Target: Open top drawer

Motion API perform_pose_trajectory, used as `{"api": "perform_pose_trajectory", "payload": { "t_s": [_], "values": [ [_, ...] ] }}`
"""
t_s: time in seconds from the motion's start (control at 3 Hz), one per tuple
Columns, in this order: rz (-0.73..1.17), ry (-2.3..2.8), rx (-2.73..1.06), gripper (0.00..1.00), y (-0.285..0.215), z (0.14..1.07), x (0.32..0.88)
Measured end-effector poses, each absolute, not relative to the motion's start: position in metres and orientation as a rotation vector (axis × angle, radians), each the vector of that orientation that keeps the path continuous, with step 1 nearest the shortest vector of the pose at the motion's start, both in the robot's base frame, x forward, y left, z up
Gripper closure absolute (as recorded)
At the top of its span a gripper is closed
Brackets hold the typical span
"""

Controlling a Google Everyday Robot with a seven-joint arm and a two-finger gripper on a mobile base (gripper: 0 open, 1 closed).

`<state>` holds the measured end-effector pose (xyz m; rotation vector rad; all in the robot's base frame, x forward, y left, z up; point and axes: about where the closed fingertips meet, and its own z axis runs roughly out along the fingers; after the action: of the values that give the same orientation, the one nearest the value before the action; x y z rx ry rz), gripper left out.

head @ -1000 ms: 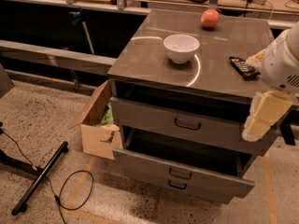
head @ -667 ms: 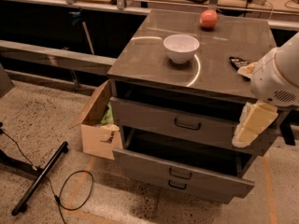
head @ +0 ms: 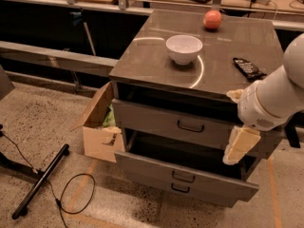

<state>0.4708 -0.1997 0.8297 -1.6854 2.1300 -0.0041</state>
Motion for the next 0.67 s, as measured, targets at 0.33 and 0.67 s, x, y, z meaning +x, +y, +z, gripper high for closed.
{"api": "perform_pose_trajectory", "payload": {
  "t_s": [0.33, 0.67],
  "values": [
    [-0.004, 2.129, -1.683, 0.0, -0.1993, 0.8268, 0.4721],
    [0.003, 2.138, -1.67, 0.0, -0.2011, 0.818, 0.476]
  ]
}}
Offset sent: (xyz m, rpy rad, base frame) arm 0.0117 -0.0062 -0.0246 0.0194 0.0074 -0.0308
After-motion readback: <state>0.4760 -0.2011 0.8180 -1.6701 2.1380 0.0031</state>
